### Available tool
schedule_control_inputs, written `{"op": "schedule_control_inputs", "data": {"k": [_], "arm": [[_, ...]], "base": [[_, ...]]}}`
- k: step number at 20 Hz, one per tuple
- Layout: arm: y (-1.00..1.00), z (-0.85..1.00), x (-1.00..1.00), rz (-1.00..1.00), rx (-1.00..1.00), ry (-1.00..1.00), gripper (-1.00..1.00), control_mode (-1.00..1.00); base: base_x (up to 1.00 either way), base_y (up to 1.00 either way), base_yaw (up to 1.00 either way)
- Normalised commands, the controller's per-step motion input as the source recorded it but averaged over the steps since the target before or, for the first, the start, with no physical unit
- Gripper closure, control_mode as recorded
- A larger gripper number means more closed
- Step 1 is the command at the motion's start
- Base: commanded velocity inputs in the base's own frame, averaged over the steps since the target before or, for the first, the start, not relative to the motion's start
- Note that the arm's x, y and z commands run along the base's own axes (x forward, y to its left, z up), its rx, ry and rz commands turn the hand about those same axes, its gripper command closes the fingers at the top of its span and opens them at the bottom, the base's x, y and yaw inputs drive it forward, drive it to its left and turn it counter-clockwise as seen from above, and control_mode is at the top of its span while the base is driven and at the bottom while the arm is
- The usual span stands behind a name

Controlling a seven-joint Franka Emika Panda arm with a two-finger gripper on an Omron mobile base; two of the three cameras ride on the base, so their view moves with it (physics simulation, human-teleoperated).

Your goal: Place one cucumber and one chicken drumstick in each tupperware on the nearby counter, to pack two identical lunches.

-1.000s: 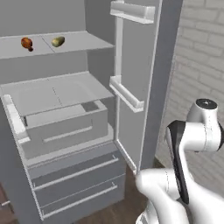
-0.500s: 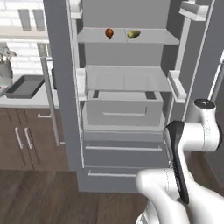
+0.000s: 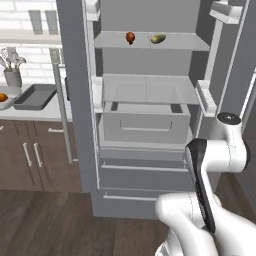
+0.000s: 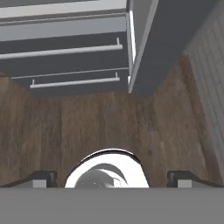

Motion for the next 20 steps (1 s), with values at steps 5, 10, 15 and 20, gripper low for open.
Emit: {"op": "schedule_control_inputs", "data": {"k": [5, 10, 15, 20], "arm": [[0.0, 0.0, 0.0, 0.0, 0.0, 0.0, -1.0, 1.0], [0.0, 0.0, 0.0, 0.0, 0.0, 0.0, -1.0, 1.0], [0.0, 0.0, 0.0, 0.0, 0.0, 0.0, -1.0, 1.0], [0.0, 0.0, 0.0, 0.0, 0.0, 0.0, -1.0, 1.0]], "base": [[0.34, 0.47, -0.08], [0.22, 0.05, 0.0], [0.61, 0.37, -0.04], [0.43, 0.29, -0.03]]}}
